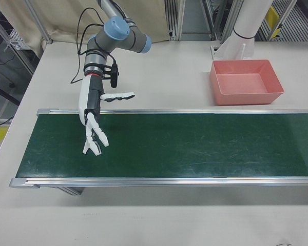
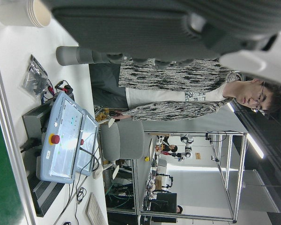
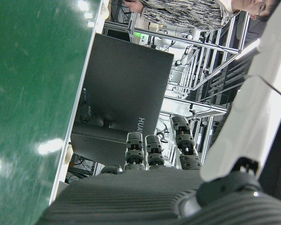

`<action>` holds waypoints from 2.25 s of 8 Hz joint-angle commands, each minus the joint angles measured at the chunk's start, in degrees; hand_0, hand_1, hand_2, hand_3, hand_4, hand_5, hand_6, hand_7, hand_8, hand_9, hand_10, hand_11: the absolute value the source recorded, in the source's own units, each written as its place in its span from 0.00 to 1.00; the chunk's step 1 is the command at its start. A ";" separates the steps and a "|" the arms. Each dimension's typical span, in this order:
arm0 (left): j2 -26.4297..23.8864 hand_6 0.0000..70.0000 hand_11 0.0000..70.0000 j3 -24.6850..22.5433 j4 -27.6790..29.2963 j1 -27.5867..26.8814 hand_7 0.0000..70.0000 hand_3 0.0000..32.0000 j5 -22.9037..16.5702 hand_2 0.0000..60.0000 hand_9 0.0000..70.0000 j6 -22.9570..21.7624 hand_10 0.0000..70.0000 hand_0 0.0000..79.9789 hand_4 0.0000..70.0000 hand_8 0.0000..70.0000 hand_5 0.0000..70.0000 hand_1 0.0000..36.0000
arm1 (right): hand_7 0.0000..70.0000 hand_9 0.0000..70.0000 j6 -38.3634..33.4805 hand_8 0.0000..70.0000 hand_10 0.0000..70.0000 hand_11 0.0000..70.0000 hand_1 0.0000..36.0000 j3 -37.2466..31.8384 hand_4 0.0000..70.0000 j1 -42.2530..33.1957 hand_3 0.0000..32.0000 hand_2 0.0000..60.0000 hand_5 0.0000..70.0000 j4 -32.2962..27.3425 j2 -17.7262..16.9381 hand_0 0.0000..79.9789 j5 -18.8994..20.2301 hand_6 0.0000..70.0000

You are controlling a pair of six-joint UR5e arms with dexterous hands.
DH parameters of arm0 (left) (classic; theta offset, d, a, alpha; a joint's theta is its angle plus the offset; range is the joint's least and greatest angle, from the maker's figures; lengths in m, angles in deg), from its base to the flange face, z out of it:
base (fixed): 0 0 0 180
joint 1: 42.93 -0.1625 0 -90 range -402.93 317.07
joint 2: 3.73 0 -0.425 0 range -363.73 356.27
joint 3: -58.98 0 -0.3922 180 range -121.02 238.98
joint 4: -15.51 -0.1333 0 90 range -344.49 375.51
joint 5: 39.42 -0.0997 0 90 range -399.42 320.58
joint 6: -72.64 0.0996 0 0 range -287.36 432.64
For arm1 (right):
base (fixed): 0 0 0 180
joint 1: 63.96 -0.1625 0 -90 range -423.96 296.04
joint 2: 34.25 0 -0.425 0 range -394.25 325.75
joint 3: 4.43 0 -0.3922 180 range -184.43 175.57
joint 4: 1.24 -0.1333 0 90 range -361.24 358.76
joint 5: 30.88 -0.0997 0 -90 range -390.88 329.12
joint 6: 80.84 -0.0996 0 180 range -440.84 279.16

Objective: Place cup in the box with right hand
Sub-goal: 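Move the right hand over the conveyor, fingers open, awaiting the cup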

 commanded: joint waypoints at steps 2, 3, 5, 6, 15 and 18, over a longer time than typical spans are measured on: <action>0.00 0.00 0.00 -0.02 -0.09 0.00 0.00 0.00 0.00 0.00 0.00 0.00 0.00 0.00 0.00 0.00 0.00 0.00 | 0.28 0.20 0.18 0.16 0.00 0.01 0.36 -0.29 0.00 0.42 0.00 0.04 0.08 -0.09 0.15 0.58 0.00 0.09; 0.08 0.00 0.00 -0.02 -0.09 0.00 0.00 0.00 0.00 0.00 0.00 0.00 0.00 0.00 0.00 0.00 0.00 0.00 | 0.27 0.20 0.18 0.16 0.00 0.01 0.36 -0.29 0.00 0.15 0.00 0.04 0.08 -0.27 0.15 0.58 0.00 0.09; 0.00 0.00 0.00 -0.02 -0.09 0.00 0.00 0.00 0.00 0.00 0.00 0.00 0.00 0.00 0.00 0.00 0.00 0.00 | 0.23 0.18 0.36 0.15 0.01 0.04 0.35 -0.38 0.00 0.76 0.00 0.04 0.08 -0.36 0.24 0.58 -0.18 0.08; 0.00 0.00 0.00 -0.02 -0.09 0.00 0.00 0.00 0.00 0.00 0.00 0.00 0.00 0.00 0.00 0.00 0.00 0.00 | 0.22 0.18 0.53 0.14 0.02 0.04 0.35 -0.99 0.00 1.11 0.00 0.04 0.08 -0.79 0.68 0.58 -0.35 0.08; 0.00 0.00 0.00 -0.02 -0.09 0.00 0.00 0.00 0.00 0.00 0.00 0.00 0.00 0.00 0.00 0.00 0.00 0.00 | 0.21 0.18 3.61 0.15 0.00 0.00 0.56 -1.61 0.00 4.36 0.23 0.03 0.11 -0.36 6.83 0.65 0.26 0.06; 0.00 0.00 0.00 -0.01 0.00 0.00 0.00 0.00 0.00 0.00 0.00 0.00 0.00 0.00 0.00 0.00 0.00 0.00 | 0.26 0.19 4.83 0.14 0.00 0.00 0.53 -1.61 0.00 5.34 0.03 0.07 0.10 -0.45 6.83 0.63 0.09 0.07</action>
